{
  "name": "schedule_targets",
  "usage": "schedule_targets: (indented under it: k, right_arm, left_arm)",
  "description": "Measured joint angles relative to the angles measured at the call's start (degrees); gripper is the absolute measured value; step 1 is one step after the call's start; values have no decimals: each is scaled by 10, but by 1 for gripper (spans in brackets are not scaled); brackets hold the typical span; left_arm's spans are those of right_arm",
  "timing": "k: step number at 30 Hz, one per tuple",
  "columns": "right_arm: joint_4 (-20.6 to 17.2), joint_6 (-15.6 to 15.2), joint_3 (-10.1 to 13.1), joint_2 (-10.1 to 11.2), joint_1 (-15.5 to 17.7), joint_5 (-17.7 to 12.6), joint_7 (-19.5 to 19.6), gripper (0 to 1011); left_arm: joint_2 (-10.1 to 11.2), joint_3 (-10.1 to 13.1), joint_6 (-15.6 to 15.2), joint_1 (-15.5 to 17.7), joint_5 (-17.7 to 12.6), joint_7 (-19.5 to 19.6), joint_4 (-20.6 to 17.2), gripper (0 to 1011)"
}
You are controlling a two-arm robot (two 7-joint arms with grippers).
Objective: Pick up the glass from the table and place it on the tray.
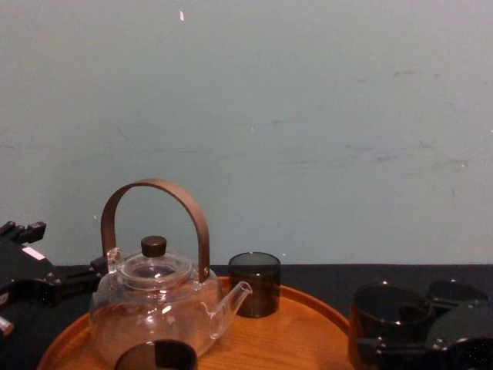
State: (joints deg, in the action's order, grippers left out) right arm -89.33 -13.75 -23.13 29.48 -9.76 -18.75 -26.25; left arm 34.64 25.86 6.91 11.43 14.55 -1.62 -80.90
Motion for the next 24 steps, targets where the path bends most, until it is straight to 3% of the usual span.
schedule_targets:
  k: [12,24]
  right_arm:
    - [-51,-10,-20,13,6,19,2,903]
    - [-51,-19,-39,0,-11,29,-3,903]
  left_arm:
    - [0,0,0,0,0,0,0,1001]
    - [0,0,0,0,0,0,0,1001]
